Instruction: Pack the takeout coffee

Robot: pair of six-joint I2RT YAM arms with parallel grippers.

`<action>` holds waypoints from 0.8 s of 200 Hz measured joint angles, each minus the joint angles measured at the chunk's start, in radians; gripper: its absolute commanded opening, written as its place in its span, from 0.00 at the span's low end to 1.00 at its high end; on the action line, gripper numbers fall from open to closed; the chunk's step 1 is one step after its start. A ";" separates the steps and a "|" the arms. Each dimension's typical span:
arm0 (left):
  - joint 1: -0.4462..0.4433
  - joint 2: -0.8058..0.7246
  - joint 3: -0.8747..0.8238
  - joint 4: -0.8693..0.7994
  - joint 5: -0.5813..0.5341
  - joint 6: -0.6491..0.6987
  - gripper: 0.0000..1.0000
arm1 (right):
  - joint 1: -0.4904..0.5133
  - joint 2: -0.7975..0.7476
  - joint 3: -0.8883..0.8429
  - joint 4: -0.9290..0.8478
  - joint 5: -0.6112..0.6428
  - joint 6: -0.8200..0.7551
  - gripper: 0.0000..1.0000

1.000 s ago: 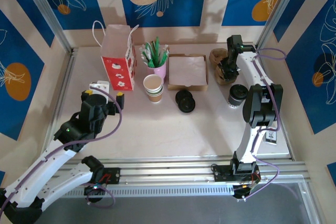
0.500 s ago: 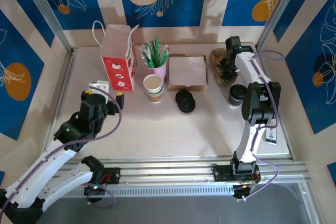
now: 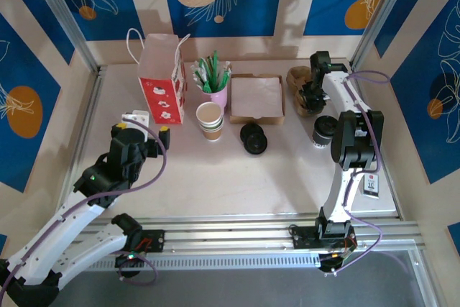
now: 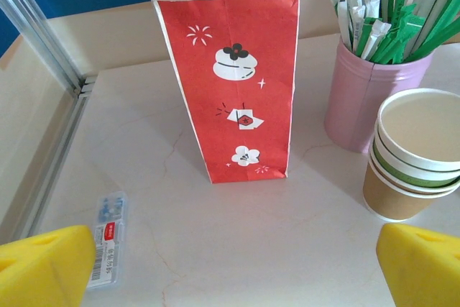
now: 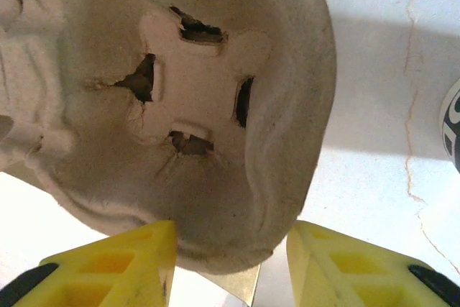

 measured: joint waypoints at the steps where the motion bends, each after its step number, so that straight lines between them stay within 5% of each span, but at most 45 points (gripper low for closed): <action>1: 0.000 0.000 0.000 0.000 0.001 0.000 1.00 | 0.000 0.001 0.000 0.000 0.000 0.000 0.44; 160: 0.018 0.003 0.000 0.001 0.024 0.000 1.00 | 0.000 0.009 0.025 0.041 0.005 0.003 0.23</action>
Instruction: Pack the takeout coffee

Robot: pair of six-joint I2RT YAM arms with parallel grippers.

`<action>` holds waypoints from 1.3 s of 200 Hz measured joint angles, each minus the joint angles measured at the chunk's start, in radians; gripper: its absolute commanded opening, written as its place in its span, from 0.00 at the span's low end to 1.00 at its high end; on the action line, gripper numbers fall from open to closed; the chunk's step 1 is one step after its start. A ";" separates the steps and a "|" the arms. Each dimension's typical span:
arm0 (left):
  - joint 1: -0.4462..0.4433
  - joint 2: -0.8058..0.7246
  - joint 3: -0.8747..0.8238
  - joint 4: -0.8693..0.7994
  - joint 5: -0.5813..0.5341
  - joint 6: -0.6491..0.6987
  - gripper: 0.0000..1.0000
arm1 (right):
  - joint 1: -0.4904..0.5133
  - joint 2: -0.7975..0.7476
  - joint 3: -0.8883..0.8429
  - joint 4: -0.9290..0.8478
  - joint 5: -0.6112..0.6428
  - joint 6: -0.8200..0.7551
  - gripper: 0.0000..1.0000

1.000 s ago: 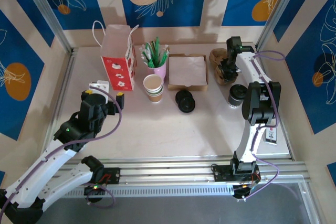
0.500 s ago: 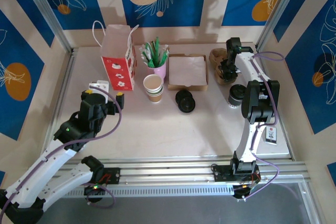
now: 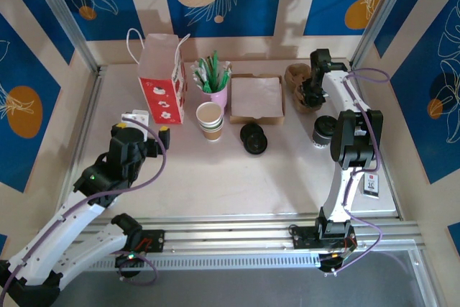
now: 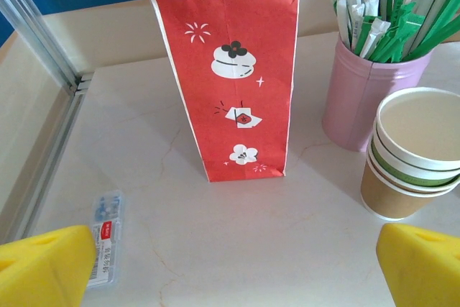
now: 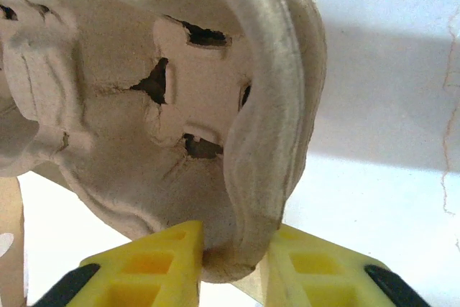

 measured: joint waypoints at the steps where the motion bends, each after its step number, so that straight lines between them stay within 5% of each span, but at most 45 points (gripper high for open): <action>1: 0.000 0.000 0.000 0.000 0.000 0.000 1.00 | 0.000 0.000 0.000 0.000 0.000 0.000 0.23; 165: 0.008 0.005 0.000 0.008 0.008 0.000 1.00 | 0.003 -0.043 0.188 -0.057 0.031 -0.019 0.00; 260: 0.008 0.006 0.000 0.008 0.008 0.000 1.00 | 0.016 -0.137 0.273 -0.074 0.025 -0.057 0.00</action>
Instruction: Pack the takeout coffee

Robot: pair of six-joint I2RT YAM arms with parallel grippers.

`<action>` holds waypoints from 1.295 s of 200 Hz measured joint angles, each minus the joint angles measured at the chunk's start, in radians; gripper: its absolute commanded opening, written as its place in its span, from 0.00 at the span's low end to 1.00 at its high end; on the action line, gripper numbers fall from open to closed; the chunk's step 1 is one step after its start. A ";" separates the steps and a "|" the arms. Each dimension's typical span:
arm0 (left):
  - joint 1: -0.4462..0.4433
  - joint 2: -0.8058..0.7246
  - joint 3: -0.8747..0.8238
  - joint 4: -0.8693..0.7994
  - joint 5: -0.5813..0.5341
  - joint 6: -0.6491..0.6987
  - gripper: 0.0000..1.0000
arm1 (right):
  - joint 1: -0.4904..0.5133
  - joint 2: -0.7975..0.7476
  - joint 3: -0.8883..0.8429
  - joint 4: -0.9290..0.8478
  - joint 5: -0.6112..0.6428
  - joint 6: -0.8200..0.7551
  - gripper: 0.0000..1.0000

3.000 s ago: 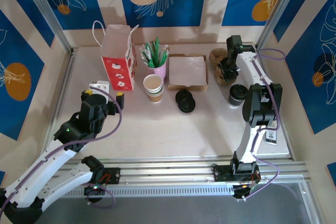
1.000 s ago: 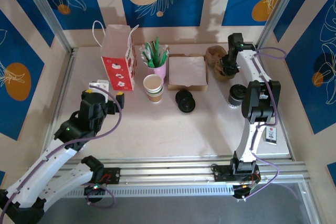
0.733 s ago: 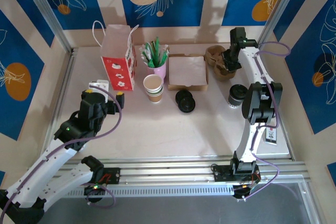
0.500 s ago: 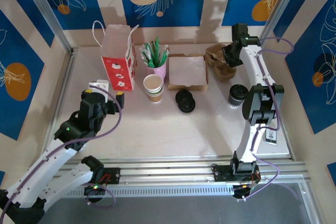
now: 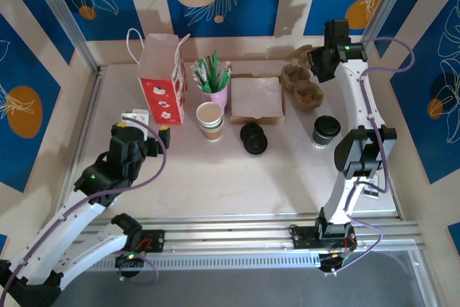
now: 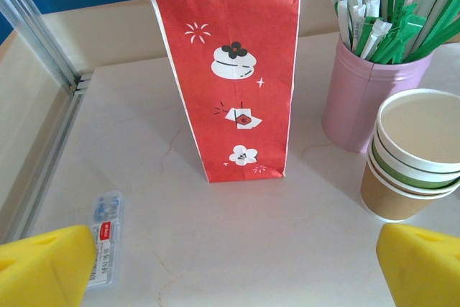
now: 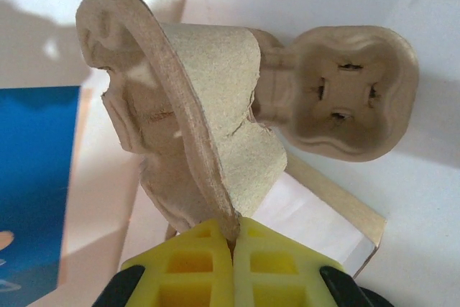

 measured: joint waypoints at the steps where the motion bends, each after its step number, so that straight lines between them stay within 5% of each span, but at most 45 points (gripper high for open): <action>1: 0.000 0.000 0.000 0.000 0.000 0.000 1.00 | 0.001 -0.003 0.001 0.000 -0.001 0.000 0.00; 60: 0.001 -0.008 -0.002 0.003 0.000 0.000 1.00 | 0.077 -0.168 -0.062 0.062 -0.082 -0.027 0.00; 151: 0.002 -0.110 -0.031 0.045 -0.005 -0.017 1.00 | 0.366 -0.835 -0.757 0.256 -0.134 -0.068 0.00; 220: 0.002 -0.158 -0.047 0.063 -0.014 -0.042 1.00 | 0.719 -1.271 -1.225 0.193 0.021 0.031 0.00; 259: 0.002 -0.152 -0.041 0.060 -0.022 -0.056 1.00 | 0.769 -1.433 -1.374 0.052 0.121 0.140 0.00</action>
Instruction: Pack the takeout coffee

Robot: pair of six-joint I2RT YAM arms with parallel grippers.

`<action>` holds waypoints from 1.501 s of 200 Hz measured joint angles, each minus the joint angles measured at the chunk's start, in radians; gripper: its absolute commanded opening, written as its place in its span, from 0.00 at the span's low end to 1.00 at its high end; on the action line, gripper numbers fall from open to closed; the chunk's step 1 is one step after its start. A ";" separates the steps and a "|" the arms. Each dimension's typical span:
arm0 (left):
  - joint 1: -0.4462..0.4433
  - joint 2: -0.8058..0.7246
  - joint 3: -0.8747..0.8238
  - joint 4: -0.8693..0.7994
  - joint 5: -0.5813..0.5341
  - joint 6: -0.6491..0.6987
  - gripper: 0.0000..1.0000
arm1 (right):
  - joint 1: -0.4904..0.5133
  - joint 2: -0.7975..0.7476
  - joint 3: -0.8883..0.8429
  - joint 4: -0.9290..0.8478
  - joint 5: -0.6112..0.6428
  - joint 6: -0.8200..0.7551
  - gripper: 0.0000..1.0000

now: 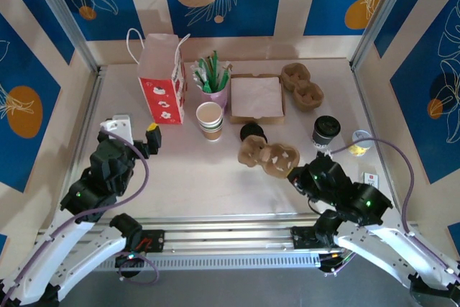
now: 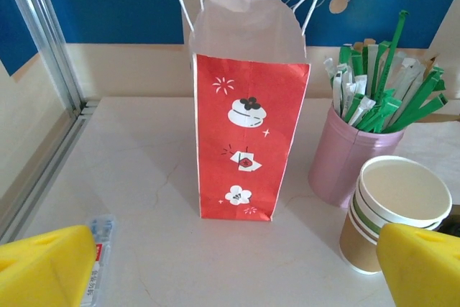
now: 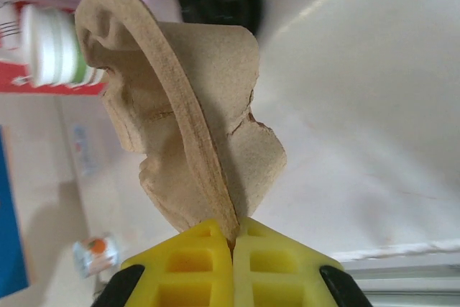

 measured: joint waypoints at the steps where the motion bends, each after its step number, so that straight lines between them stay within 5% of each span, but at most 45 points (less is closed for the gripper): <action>1: 0.000 0.001 0.001 -0.001 0.000 0.000 1.00 | 0.000 -0.003 -0.004 -0.005 0.003 0.002 0.00; 61: 0.000 0.093 0.135 -0.084 -0.018 -0.010 1.00 | -0.019 -0.063 -0.128 -0.158 0.044 0.074 0.00; 90: 0.000 0.159 0.263 -0.153 -0.012 -0.021 1.00 | -0.084 -0.062 -0.171 -0.158 0.040 0.076 0.08; 166: 0.031 0.343 0.540 -0.299 0.003 0.001 1.00 | -0.440 -0.039 -0.161 -0.134 -0.090 -0.140 0.47; 215: 0.150 0.529 0.771 -0.425 0.081 -0.013 1.00 | -0.525 -0.021 -0.068 -0.146 -0.156 -0.282 0.63; 300: 0.436 0.981 1.222 -0.599 0.325 -0.080 0.98 | -0.482 0.025 0.056 -0.169 -0.242 -0.430 0.74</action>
